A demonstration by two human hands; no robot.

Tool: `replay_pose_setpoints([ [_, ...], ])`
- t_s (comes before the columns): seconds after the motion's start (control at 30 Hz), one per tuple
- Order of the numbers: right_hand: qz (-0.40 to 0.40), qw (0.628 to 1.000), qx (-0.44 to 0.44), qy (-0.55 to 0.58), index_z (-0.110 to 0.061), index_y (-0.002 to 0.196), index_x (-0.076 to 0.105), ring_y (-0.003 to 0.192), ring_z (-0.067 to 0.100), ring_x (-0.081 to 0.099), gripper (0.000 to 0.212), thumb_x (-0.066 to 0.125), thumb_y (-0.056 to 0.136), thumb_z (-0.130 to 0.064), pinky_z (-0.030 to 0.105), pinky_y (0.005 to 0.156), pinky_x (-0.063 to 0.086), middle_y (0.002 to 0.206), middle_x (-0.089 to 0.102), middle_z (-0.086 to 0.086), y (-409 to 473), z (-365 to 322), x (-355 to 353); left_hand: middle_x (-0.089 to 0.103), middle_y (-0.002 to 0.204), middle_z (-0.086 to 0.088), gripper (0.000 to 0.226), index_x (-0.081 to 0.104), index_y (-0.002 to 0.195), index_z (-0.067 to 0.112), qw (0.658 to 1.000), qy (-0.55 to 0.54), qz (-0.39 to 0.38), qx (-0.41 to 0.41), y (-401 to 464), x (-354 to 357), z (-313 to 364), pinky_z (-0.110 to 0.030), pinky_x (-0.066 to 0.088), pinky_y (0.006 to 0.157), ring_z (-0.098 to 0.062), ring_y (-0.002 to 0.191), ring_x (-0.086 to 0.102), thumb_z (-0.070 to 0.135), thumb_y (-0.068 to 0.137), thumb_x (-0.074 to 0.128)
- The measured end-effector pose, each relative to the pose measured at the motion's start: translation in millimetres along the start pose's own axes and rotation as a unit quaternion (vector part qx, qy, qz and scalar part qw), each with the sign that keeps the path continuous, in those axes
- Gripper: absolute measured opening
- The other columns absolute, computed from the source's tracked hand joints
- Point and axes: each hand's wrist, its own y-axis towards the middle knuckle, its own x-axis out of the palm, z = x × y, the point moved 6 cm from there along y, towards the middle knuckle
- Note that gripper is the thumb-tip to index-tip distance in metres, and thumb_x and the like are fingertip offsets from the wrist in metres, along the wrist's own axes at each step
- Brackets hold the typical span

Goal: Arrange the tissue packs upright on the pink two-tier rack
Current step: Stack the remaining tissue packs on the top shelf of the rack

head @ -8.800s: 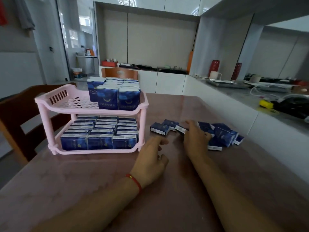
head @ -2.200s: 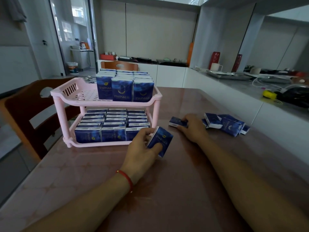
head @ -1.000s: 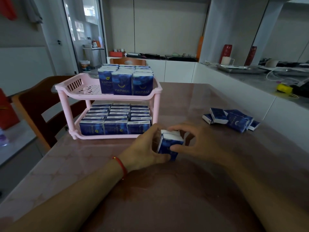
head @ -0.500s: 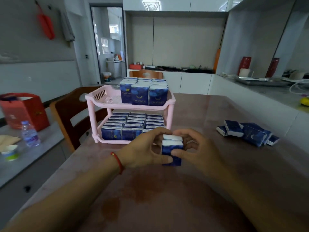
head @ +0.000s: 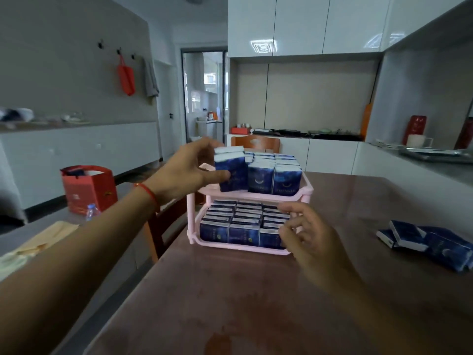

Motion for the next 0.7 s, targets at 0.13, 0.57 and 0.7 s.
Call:
replay_pose_setpoints([
  [0.13,0.035,0.999,0.004,-0.03,-0.027,0.112,0.064,0.083,0.013,0.067,0.035,0.066,0.089,0.0,0.021,0.068,0.055,0.097,0.068,-0.007,-10,20,1,0.069,0.116,-0.003,0.043,0.058,0.122,0.019,0.999,0.021,-0.011,-0.047,33,-4,-26,-0.037,0.058,0.092,-0.017,0.107,0.067,0.013,0.084,0.078],
  [0.57,0.059,0.995,0.01,-0.082,-0.037,0.107,0.063,0.071,0.018,0.067,0.05,0.068,0.082,0.006,0.032,0.058,0.056,0.089,0.068,-0.002,-20,46,-14,0.058,0.124,-0.001,0.056,0.051,0.129,0.022,0.985,0.126,-0.064,-0.099,58,19,-48,-0.03,0.058,0.078,-0.018,0.103,0.064,0.02,0.082,0.081],
  [0.7,0.058,0.993,0.005,-0.103,-0.039,0.108,0.062,0.071,0.019,0.067,0.053,0.068,0.081,0.007,0.036,0.06,0.056,0.094,0.067,-0.003,-21,48,-15,0.054,0.125,-0.003,0.07,0.042,0.139,0.025,0.984,0.101,-0.07,-0.126,55,23,-44,-0.037,0.058,0.087,-0.023,0.109,0.062,0.016,0.082,0.081],
])
